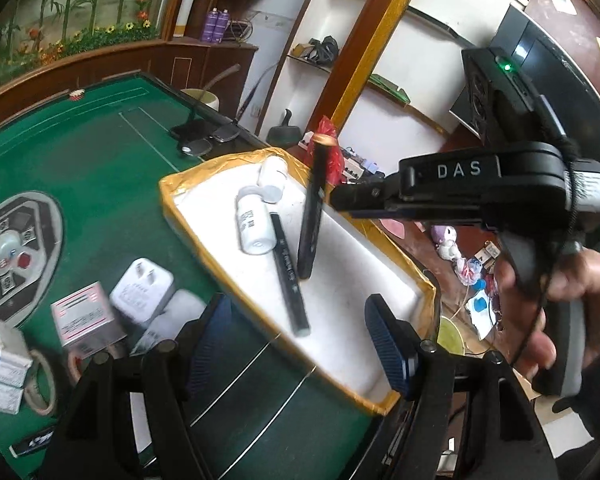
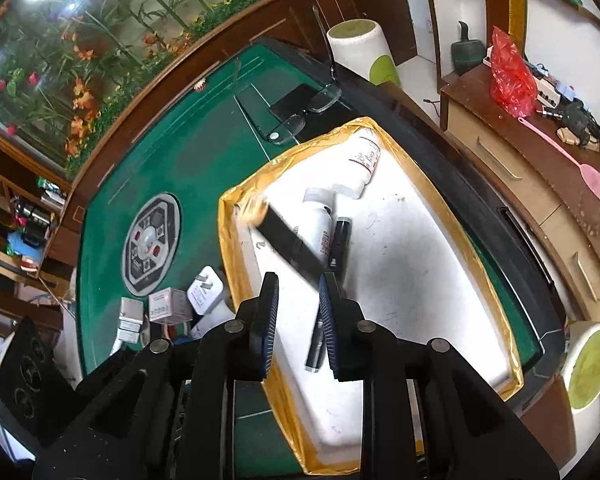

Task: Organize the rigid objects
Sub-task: 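Carry both black markers over the tray and open both tools to release, then grasp the white paint marker from the table with the left tool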

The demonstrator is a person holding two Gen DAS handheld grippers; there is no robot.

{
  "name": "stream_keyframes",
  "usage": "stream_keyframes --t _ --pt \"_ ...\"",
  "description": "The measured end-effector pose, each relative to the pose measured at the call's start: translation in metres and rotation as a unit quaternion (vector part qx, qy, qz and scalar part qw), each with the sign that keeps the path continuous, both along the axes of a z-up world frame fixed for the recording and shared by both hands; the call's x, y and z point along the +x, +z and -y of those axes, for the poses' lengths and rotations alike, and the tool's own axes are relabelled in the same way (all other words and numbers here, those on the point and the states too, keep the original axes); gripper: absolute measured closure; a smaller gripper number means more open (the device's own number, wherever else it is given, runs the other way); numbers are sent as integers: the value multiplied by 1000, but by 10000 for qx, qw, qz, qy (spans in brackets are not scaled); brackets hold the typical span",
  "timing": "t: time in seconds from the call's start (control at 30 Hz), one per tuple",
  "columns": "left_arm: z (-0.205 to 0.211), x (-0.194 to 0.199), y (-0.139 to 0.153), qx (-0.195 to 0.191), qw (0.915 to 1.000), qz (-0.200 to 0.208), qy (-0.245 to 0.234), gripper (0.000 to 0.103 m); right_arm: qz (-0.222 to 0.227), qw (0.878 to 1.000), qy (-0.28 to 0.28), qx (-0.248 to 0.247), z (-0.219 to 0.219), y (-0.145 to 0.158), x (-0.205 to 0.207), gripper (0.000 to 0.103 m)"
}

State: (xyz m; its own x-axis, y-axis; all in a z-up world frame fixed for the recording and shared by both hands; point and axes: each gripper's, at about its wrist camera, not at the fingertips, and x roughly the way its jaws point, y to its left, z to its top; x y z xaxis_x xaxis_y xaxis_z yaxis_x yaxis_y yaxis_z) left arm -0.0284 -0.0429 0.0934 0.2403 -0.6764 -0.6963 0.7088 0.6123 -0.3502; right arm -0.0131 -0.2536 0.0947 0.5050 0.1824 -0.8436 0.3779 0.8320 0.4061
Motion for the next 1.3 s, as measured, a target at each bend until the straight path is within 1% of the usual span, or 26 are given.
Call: stream_keyframes --t 0.2,0.37,0.53,0.63,0.7,0.83,0.9,0.93,0.97,1.03,1.07,1.1,1.17,1.23,1.27,1.3 --pt "-47 -4 7 -1 9997 57 217 33 187 9997 -98 -143 -12 12 -9 83" --pt "-92 -4 5 111 9985 30 539 33 249 9993 145 248 -42 3 -15 82" --pt "-145 -4 -3 242 9947 -50 1002 33 -40 9957 588 712 -94 -26 -14 82" --pt "-187 -4 -11 271 9898 -151 1389 33 -273 9920 839 905 -122 -44 -10 82" --pt "-212 -1 -16 335 9861 -184 1614 33 -361 9902 989 913 -137 -49 -9 82" --pt "-255 7 -28 672 9763 -103 2055 33 -405 9887 1125 906 -155 -51 -9 82" --pt "-270 18 -34 741 9739 -147 2139 33 -424 9886 1139 890 -160 -52 -10 82" --pt "-275 26 -38 849 9721 -136 2180 33 -440 9885 1145 890 -163 -53 -11 82" --pt "-277 34 -42 976 9710 -129 2176 33 -452 9883 1148 894 -165 -53 -13 82" --pt "-276 50 -51 1102 9746 -154 1941 33 -504 9877 1170 902 -168 -54 -16 82" --pt "-275 55 -56 1276 9729 -90 1926 33 -519 9876 1179 898 -170 -55 -17 82" --pt "-268 60 -60 1472 9717 4 1847 33 -533 9875 1183 893 -172 -56 -19 82" --pt "-258 69 -68 1615 9748 51 1536 33 -541 9878 1173 869 -173 -56 -24 82" --pt "-245 79 -77 1862 9724 179 1398 33 -552 9884 1154 823 -173 -55 -29 82" --pt "-238 84 -81 1889 9737 163 1265 33 -569 9886 1147 797 -173 -55 -31 82" --pt "-233 88 -85 1919 9741 148 1188 36 -581 9886 1145 783 -173 -55 -33 82"
